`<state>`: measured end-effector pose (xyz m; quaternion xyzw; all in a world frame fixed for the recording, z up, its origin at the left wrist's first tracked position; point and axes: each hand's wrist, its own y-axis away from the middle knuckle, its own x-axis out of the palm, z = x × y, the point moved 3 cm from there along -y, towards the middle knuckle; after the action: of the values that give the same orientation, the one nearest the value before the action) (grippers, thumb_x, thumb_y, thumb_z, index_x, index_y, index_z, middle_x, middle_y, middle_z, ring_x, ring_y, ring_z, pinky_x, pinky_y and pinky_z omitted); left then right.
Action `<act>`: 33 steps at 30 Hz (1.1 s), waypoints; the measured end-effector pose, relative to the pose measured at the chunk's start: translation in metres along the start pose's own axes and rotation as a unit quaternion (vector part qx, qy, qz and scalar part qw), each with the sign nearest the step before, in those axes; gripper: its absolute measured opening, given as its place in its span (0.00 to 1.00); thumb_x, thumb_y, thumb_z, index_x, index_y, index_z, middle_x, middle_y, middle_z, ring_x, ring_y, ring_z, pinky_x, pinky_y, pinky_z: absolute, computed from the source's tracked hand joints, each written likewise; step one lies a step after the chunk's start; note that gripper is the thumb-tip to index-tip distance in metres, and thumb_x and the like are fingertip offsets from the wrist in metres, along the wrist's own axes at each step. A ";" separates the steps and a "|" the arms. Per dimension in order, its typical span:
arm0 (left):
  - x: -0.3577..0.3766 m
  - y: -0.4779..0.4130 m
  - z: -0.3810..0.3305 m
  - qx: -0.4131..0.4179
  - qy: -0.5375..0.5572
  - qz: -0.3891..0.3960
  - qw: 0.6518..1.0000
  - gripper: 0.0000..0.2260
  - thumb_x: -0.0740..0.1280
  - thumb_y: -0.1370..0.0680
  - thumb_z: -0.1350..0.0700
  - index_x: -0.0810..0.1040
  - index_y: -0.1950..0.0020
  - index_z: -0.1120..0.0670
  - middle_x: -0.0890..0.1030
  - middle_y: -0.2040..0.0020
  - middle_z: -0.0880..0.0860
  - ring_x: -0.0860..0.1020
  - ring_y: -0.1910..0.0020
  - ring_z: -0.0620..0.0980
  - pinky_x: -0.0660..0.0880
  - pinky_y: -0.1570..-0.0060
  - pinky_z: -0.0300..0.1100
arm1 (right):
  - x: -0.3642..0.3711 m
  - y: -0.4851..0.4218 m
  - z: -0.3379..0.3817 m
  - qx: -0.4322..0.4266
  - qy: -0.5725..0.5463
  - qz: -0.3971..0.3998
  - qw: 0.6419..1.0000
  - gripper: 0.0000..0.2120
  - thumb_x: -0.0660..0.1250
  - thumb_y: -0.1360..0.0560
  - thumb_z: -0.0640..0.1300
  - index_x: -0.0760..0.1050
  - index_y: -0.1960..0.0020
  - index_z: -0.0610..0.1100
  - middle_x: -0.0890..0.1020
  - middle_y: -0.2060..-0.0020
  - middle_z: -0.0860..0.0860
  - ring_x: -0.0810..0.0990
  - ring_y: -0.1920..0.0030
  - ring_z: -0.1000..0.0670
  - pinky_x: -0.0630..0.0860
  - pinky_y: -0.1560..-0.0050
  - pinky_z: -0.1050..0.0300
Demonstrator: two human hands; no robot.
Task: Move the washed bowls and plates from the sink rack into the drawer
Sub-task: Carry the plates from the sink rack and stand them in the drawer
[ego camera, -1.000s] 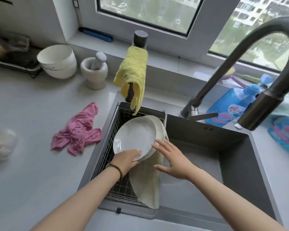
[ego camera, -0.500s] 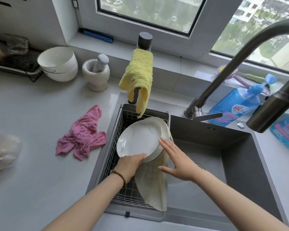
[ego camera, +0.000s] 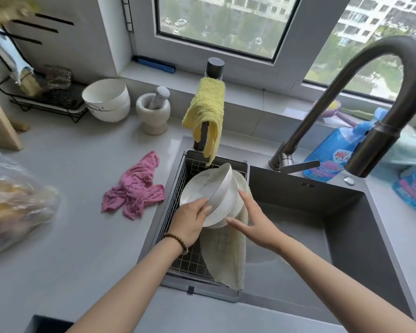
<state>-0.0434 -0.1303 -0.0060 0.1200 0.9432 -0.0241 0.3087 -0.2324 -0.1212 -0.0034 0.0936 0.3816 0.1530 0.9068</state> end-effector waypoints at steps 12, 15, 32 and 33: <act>-0.028 0.140 -0.076 -0.078 0.151 -0.205 0.964 0.13 0.60 0.22 0.49 0.76 0.60 0.55 0.80 0.65 0.57 0.73 0.66 0.40 0.75 0.63 0.46 | 0.030 0.064 0.064 -0.027 -0.248 0.164 0.954 0.52 0.69 0.35 0.67 0.44 0.21 0.57 0.53 0.21 0.56 0.61 0.24 0.51 0.60 0.25 0.47; -0.040 0.198 -0.085 -0.116 0.212 -0.251 0.937 0.12 0.62 0.21 0.52 0.79 0.48 0.59 0.84 0.55 0.56 0.80 0.58 0.48 0.77 0.54 0.50 | 0.058 0.097 0.089 -0.049 -0.317 0.256 0.912 0.43 0.69 0.30 0.64 0.44 0.25 0.65 0.65 0.27 0.61 0.64 0.27 0.53 0.68 0.30 0.45; -0.045 0.689 -0.064 -0.257 0.256 -0.508 0.782 0.08 0.63 0.22 0.55 0.81 0.50 0.54 0.84 0.53 0.56 0.82 0.51 0.55 0.76 0.45 0.57 | 0.352 0.431 0.212 -0.172 -0.211 0.542 0.795 0.37 0.69 0.28 0.55 0.53 0.26 0.62 0.76 0.34 0.62 0.78 0.39 0.62 0.80 0.51 0.59; -0.035 0.734 -0.062 -0.265 0.264 -0.524 0.765 0.07 0.63 0.22 0.56 0.81 0.50 0.53 0.84 0.53 0.57 0.82 0.52 0.56 0.76 0.45 0.56 | 0.377 0.468 0.214 -0.173 -0.197 0.559 0.787 0.37 0.70 0.28 0.55 0.53 0.26 0.61 0.76 0.34 0.61 0.79 0.39 0.61 0.80 0.52 0.59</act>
<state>0.1253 0.5822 0.0859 -0.4777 0.8726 0.1015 0.0062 0.0748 0.4374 0.0281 0.1598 0.0428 0.6747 0.7193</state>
